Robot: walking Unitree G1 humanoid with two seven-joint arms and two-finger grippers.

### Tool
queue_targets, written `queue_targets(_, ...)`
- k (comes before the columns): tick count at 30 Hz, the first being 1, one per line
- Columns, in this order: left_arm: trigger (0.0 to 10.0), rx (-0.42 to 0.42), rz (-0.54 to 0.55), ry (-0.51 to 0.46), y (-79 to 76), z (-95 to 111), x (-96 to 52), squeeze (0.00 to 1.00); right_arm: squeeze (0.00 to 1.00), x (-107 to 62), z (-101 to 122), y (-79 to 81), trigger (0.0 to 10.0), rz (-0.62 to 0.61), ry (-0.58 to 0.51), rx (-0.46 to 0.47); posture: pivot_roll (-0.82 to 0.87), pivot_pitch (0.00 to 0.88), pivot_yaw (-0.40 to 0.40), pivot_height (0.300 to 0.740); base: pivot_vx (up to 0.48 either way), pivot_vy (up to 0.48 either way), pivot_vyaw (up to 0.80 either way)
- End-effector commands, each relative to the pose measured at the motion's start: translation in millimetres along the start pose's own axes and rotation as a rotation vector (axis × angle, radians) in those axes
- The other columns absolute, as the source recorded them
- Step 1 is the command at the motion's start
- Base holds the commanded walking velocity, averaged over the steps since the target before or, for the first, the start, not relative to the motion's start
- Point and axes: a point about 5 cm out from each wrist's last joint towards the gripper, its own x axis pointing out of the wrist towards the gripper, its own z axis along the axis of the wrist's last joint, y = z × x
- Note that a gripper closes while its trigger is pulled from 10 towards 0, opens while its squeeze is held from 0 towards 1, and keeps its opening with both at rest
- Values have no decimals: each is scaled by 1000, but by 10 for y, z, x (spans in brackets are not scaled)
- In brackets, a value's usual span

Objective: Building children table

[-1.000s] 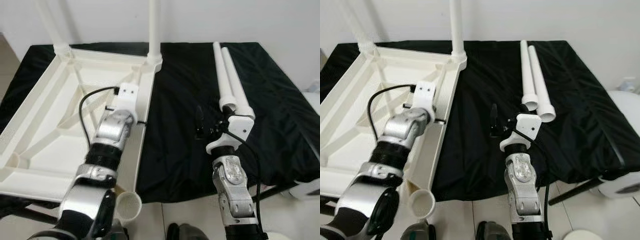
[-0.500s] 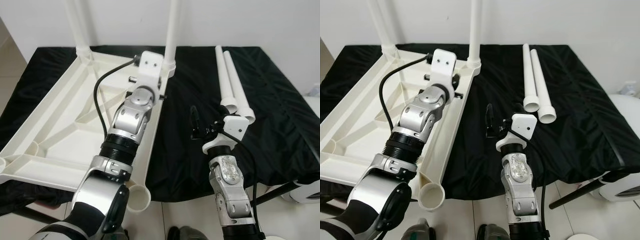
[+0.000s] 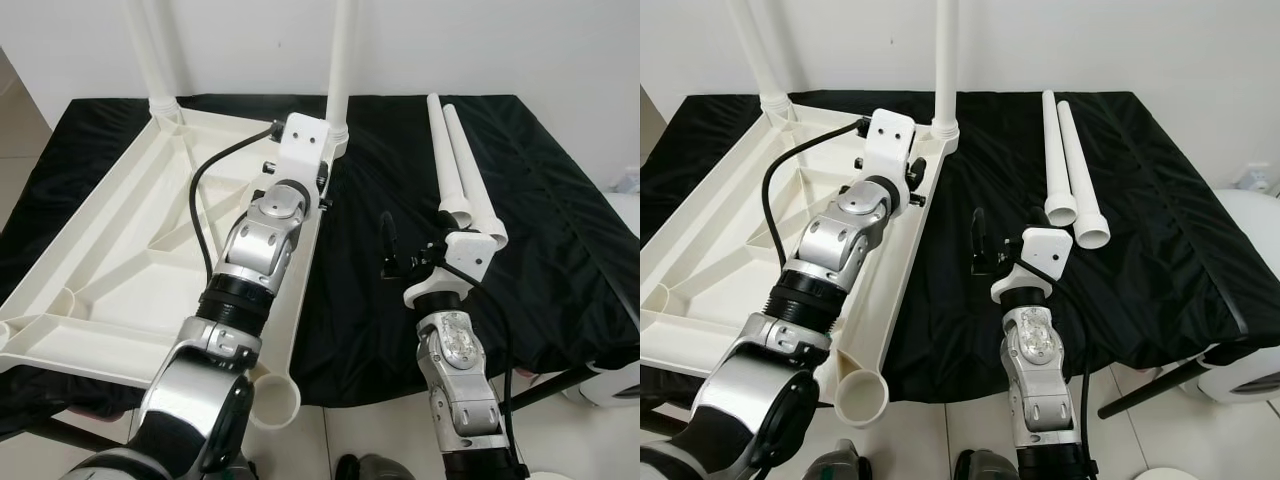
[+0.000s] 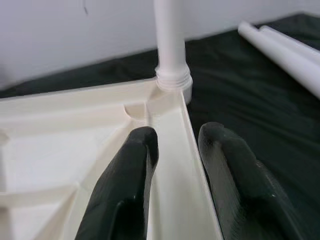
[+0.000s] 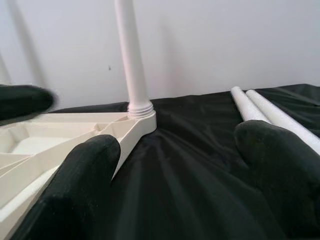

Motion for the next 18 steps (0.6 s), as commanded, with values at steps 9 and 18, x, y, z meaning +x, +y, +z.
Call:
queue_targets(9,10000,6,-53,-69,75,-70,-162,0,0,93,-25,-134,10000,-53,0,-15,19,25,-11,740,0,0,0)
queue_targets(18,10000,136,2,-111,150,-570,-575,0,0,316,-147,-571,10000,-177,33,-143,34,7,-49,740,0,0,0)
